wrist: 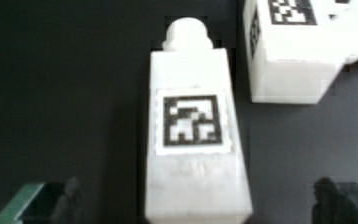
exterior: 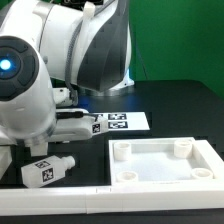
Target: Assemble one leg
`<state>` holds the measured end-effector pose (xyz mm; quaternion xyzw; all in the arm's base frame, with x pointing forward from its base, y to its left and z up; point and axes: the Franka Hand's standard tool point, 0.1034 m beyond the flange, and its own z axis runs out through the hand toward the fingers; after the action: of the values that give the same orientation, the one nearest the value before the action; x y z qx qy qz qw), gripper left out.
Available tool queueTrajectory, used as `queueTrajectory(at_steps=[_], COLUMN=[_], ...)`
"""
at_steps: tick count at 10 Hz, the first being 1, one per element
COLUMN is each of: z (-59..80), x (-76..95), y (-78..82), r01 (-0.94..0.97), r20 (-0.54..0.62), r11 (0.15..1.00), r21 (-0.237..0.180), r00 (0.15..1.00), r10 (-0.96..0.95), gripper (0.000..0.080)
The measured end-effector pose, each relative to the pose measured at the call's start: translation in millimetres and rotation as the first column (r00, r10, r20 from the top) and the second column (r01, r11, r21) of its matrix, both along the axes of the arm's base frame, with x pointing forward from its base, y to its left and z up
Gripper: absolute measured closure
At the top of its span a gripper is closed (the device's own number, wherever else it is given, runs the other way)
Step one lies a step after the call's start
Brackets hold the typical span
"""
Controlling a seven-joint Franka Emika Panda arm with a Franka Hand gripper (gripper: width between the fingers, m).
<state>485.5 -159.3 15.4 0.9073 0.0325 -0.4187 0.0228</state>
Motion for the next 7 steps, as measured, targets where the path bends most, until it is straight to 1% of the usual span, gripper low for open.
queueTrajectory(at_steps=[1,3,4,5,6,7], z=[-3.7,-4.5,-4.7,-4.9,-4.9,-4.9], x=[-5.4,-6.9,-7.0,-7.2,-7.2,-7.2], y=[-0.6,-1.0,-1.1,-1.1,-1.0,-1.1], r01=[0.002,0.004,0.004,0.004,0.004,0.004], r20=[-0.007,-0.01,-0.011,-0.011,-0.011,-0.011], r11=[1.0,1.0,1.0,1.0,1.0,1.0], r21=[0.001,0.001,0.001,0.001,0.001,0.001], r00=[1.0,1.0,1.0,1.0,1.0,1.0], r10=[-0.002,-0.004,-0.004,-0.004,-0.004,-0.004], gripper=[0.0151,0.0151,0.0272,0.0411,0.0515,0.0515])
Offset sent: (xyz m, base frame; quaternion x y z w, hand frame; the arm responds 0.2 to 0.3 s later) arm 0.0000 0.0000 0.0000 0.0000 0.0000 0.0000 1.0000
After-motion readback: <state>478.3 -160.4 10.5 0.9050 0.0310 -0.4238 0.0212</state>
